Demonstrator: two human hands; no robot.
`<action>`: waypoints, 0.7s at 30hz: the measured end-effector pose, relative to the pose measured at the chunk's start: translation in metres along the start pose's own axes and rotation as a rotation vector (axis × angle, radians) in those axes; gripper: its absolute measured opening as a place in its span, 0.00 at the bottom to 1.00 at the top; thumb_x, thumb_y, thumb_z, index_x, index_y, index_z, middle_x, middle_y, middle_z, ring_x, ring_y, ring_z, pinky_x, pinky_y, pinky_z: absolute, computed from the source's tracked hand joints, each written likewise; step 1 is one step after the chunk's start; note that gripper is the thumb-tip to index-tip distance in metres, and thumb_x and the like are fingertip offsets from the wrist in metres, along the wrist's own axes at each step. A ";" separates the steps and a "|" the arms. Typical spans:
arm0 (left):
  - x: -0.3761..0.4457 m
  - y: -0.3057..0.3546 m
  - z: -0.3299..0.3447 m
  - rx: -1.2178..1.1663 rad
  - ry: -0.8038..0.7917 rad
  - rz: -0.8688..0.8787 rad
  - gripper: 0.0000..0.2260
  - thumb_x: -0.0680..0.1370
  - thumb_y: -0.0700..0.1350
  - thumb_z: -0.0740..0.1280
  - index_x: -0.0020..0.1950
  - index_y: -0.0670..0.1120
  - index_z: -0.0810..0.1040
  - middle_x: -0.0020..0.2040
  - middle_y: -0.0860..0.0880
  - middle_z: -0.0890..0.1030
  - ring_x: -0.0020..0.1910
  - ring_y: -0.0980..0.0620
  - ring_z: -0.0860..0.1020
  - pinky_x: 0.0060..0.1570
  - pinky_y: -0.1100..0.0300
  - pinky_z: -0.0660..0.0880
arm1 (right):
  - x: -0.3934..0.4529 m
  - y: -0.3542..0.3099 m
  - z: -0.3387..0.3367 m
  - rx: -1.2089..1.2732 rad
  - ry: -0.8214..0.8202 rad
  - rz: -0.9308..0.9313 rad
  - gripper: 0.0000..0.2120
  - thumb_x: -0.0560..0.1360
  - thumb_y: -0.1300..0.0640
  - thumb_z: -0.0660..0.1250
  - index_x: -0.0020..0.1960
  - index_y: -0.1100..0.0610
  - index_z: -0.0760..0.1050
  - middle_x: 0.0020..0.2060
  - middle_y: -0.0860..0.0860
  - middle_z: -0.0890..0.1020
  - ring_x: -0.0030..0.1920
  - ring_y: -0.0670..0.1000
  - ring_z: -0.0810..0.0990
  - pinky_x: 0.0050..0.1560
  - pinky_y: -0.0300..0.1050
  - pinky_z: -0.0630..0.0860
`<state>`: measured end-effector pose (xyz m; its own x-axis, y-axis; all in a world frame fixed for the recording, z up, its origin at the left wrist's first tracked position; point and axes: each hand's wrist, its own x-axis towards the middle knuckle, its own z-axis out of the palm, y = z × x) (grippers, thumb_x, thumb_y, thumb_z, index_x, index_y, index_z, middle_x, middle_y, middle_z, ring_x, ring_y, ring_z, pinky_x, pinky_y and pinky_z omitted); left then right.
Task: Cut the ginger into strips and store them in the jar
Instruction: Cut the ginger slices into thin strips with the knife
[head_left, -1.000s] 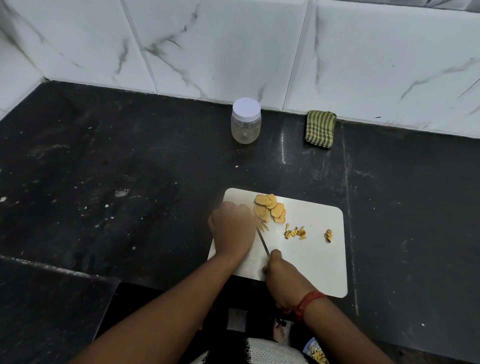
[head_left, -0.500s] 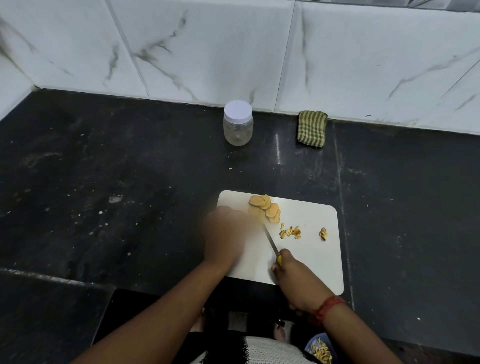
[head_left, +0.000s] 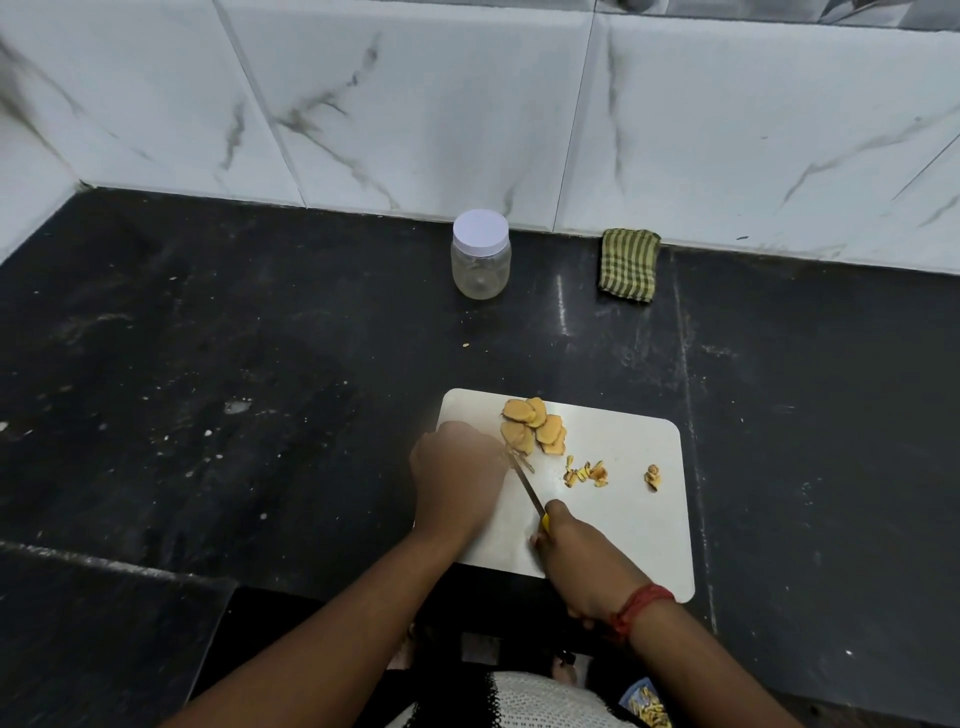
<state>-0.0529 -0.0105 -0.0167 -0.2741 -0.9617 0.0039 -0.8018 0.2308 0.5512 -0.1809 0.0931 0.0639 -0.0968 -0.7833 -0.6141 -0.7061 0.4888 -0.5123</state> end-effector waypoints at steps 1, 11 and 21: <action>0.000 0.000 0.000 -0.002 0.005 -0.001 0.07 0.76 0.54 0.71 0.53 0.59 0.83 0.57 0.57 0.71 0.59 0.53 0.68 0.72 0.49 0.60 | 0.001 0.000 0.001 -0.008 0.004 -0.001 0.03 0.82 0.57 0.53 0.51 0.56 0.61 0.35 0.49 0.71 0.29 0.46 0.70 0.25 0.37 0.63; 0.001 0.001 0.004 0.040 0.043 0.006 0.04 0.75 0.52 0.73 0.48 0.55 0.83 0.54 0.55 0.73 0.55 0.50 0.70 0.68 0.47 0.63 | 0.000 0.002 0.009 -0.080 0.025 0.004 0.03 0.80 0.63 0.53 0.53 0.57 0.59 0.39 0.53 0.76 0.32 0.47 0.68 0.26 0.36 0.59; 0.000 -0.002 0.004 0.030 0.030 0.013 0.05 0.76 0.53 0.71 0.50 0.55 0.83 0.56 0.54 0.73 0.57 0.49 0.70 0.69 0.47 0.63 | 0.004 -0.003 0.008 -0.024 0.026 0.012 0.05 0.82 0.58 0.53 0.56 0.59 0.62 0.40 0.52 0.73 0.35 0.49 0.70 0.30 0.39 0.61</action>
<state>-0.0538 -0.0104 -0.0209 -0.2691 -0.9624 0.0367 -0.8139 0.2476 0.5257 -0.1739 0.0920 0.0583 -0.1234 -0.7869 -0.6046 -0.7214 0.4894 -0.4899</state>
